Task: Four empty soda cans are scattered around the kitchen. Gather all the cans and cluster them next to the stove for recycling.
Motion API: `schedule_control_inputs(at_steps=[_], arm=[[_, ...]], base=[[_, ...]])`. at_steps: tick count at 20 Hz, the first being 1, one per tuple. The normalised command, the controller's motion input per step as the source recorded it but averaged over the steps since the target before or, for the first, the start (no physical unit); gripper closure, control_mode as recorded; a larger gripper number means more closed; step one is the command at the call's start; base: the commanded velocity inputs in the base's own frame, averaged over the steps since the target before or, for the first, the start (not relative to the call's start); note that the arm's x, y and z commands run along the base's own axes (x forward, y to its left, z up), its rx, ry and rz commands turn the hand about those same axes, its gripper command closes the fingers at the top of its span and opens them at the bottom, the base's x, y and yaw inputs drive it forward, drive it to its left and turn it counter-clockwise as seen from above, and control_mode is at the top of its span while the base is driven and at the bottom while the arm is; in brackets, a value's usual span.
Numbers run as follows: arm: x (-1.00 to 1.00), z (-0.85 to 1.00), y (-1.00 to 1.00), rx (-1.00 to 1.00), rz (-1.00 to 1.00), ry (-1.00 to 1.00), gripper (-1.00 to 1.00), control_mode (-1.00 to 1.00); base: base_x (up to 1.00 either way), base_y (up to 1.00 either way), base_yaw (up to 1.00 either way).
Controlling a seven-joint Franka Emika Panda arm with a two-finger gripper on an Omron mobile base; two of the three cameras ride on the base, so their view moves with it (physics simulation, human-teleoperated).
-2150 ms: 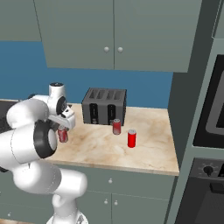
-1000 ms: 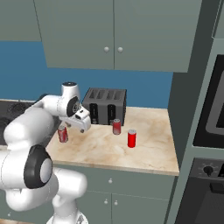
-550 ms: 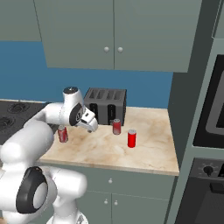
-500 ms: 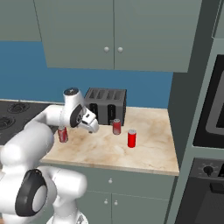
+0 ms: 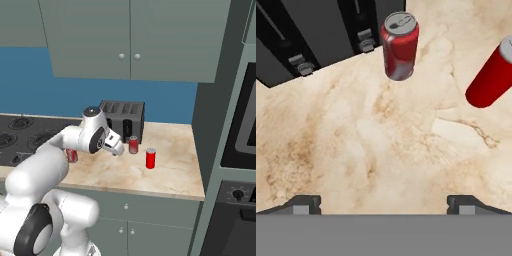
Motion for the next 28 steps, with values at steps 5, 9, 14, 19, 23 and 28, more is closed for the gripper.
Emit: schedule_control_inputs(at_steps=[5,9,14,19,23,28], arm=[[0.17,0.07,-0.43,-0.03,-0.01,0.0,-1.0,-1.0],[0.21,0.05,-0.41,-0.02,0.0,0.02,-1.0,-1.0],[0.15,0.01,-0.46,-0.03,0.0,0.02,-1.0,-1.0],[0.1,0.0,-0.46,-0.02,0.0,0.0,-1.0,-1.0],[0.12,0.0,-0.43,-0.02,0.0,0.0,-1.0,-1.0],[0.14,0.0,-0.35,-0.01,0.0,0.0,-1.0,-1.0]], base=[[0.0,0.0,0.0],[0.0,0.0,0.0],[0.0,0.0,0.0],[0.0,0.0,0.0],[0.0,0.0,0.0],[0.0,0.0,0.0]])
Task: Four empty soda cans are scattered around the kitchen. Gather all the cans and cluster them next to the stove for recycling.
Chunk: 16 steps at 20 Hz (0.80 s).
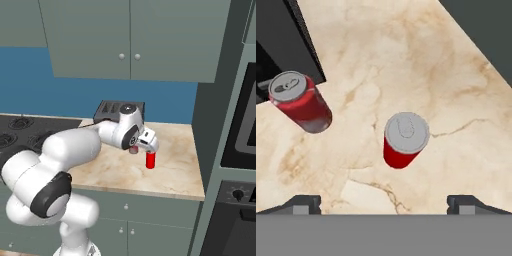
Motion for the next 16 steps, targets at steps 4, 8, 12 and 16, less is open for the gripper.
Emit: schedule_control_inputs(at_steps=[4,8,12,16], arm=[[0.2,-0.02,-0.29,0.0,0.0,0.0,-1.0,-1.0],[0.19,-0.09,-0.24,0.0,0.0,0.05,-1.0,-1.0],[0.25,-0.13,-0.18,0.0,0.0,0.06,-1.0,-1.0],[0.15,-0.17,-0.13,0.0,0.0,0.07,-1.0,-1.0]], base=[[0.0,0.0,0.0],[0.0,0.0,0.0],[0.0,0.0,0.0],[0.0,0.0,0.0]])
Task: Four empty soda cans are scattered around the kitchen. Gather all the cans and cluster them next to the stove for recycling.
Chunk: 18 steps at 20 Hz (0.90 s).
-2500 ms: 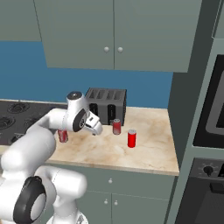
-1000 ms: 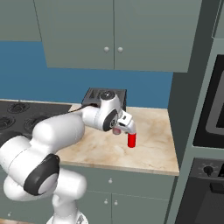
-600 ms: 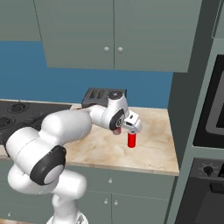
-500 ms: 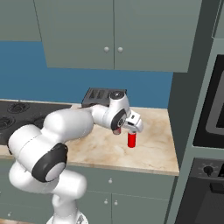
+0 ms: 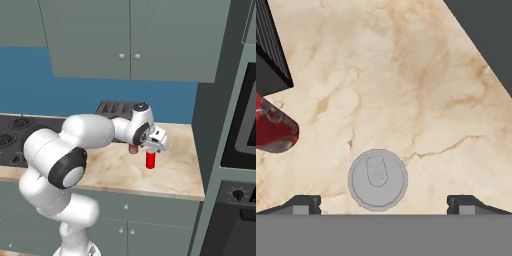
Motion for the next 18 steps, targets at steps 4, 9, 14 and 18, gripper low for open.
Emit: schedule_control_inputs(at_steps=[4,9,14,18], arm=[[0.18,-0.15,-0.15,0.0,0.0,0.04,-1.0,-1.0],[0.06,-0.17,-0.13,0.05,0.0,0.02,-1.0,-1.0],[0.02,-0.16,-0.09,0.09,0.0,0.0,-1.0,-1.0],[0.0,-0.14,-0.02,0.11,0.0,0.0,-1.0,-1.0]], base=[[0.0,0.0,0.0],[0.0,0.0,0.0],[0.0,0.0,0.0],[0.0,0.0,0.0]])
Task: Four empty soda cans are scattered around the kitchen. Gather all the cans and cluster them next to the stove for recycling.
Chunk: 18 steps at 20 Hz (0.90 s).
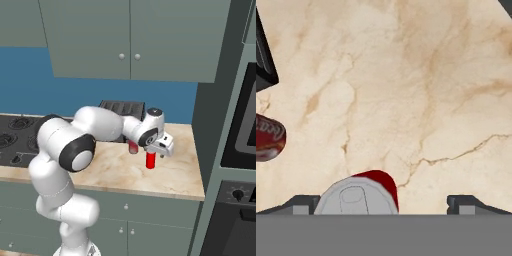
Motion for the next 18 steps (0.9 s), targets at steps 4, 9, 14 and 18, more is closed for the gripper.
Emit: schedule_control_inputs(at_steps=[4,9,14,18], arm=[[0.09,-0.03,0.0,0.05,0.01,0.0,-1.0,-1.0],[0.04,0.0,0.0,0.02,0.0,0.0,-1.0,-1.0],[0.0,-0.07,0.02,0.0,0.0,0.02,-1.0,-1.0],[0.0,-0.19,0.1,0.0,0.0,0.08,-1.0,-1.0]], base=[[0.0,0.0,0.0],[0.0,0.0,0.0],[0.0,0.0,0.0],[0.0,0.0,0.0]])
